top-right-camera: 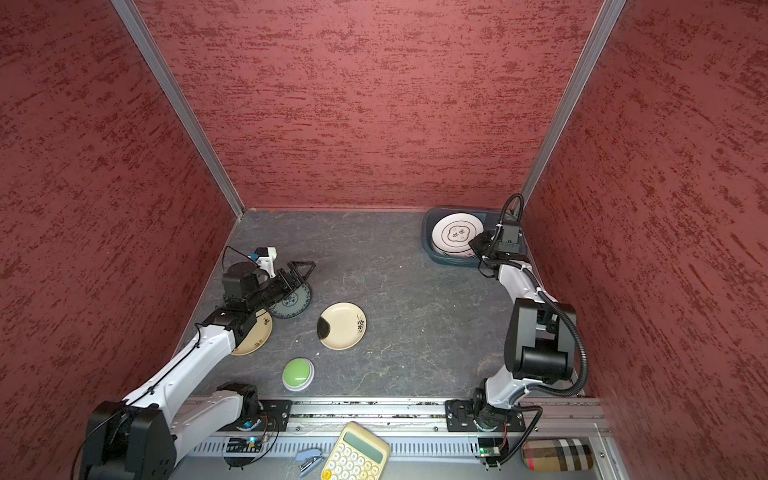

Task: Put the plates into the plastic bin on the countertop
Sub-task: 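Lower the held cloud-motif plate into the blue bin with the right gripper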

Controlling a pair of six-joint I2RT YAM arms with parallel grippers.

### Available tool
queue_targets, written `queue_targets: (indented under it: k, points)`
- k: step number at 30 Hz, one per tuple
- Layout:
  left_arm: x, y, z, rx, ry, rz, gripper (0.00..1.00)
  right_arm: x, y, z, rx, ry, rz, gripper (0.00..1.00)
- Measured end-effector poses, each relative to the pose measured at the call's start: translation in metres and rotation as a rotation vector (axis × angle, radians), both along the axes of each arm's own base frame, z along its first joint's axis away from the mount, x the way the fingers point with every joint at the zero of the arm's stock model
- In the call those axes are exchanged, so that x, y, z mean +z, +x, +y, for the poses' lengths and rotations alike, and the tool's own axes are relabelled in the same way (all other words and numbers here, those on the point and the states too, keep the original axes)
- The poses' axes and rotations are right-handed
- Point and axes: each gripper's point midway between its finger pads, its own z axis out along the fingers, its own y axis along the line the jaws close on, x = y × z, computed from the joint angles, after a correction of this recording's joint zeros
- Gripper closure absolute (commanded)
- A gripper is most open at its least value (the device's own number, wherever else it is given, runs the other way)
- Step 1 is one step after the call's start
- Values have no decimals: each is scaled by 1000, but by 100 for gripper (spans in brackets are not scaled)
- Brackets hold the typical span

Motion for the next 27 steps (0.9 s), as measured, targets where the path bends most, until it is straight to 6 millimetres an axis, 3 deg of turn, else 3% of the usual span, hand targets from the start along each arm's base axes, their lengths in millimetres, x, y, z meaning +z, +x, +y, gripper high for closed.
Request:
queue_targets:
  k: [6, 14, 20, 27]
  points:
    - [0, 0, 0, 1, 0, 1, 1, -12, 14, -5, -12, -8, 23, 100]
    - [-2, -1, 1, 2, 2, 7, 1, -45, 28, -8, -8, 0, 86, 98]
    - [-2, 0, 1, 6, 3, 8, 1, -51, 36, -8, -4, 3, 95, 96]
    - [-2, 0, 2, 8, 4, 7, 1, -48, 38, -9, 4, -7, 88, 73]
